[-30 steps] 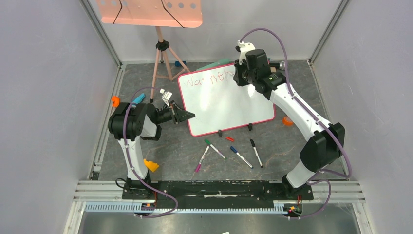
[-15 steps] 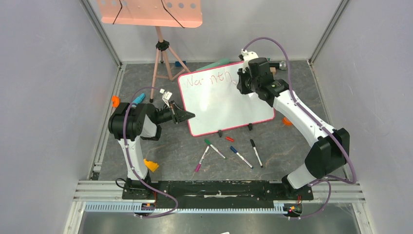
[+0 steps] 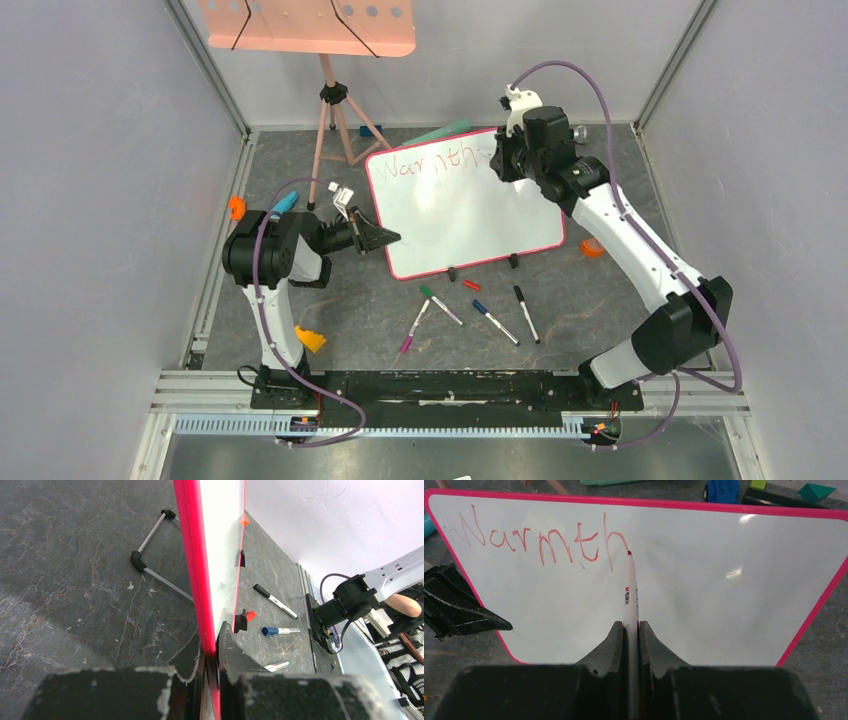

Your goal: Write a sentence on the whiteboard

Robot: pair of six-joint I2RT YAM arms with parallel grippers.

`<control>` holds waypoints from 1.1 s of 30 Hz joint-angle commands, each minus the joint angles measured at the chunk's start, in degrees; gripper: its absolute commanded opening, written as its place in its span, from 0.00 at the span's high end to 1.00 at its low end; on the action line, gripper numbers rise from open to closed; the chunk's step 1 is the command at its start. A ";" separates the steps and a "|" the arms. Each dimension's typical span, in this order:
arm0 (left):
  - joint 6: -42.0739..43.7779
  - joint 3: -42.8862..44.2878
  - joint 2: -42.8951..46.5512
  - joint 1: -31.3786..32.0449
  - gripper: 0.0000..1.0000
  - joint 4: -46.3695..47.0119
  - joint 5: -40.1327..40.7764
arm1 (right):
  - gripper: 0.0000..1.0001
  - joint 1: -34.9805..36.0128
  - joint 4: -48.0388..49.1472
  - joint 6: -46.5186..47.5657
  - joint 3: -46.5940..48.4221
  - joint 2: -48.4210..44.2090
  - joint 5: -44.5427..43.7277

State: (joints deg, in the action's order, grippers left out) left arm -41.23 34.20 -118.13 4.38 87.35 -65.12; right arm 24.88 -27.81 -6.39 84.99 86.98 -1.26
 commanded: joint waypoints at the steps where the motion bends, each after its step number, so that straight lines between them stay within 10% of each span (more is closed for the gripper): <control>1: 16.44 -0.48 -3.21 0.14 0.90 1.87 3.05 | 1.00 -0.09 2.74 0.47 -1.36 -4.59 1.08; 33: 11.92 3.87 -5.65 -0.06 0.90 1.86 0.36 | 1.00 -0.17 3.53 1.75 -15.23 -12.80 -0.73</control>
State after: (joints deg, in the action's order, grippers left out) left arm -42.44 38.65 -121.05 4.32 87.31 -68.49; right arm 24.91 -26.65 -3.64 70.11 75.92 -1.28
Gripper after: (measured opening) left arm 0.114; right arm 0.118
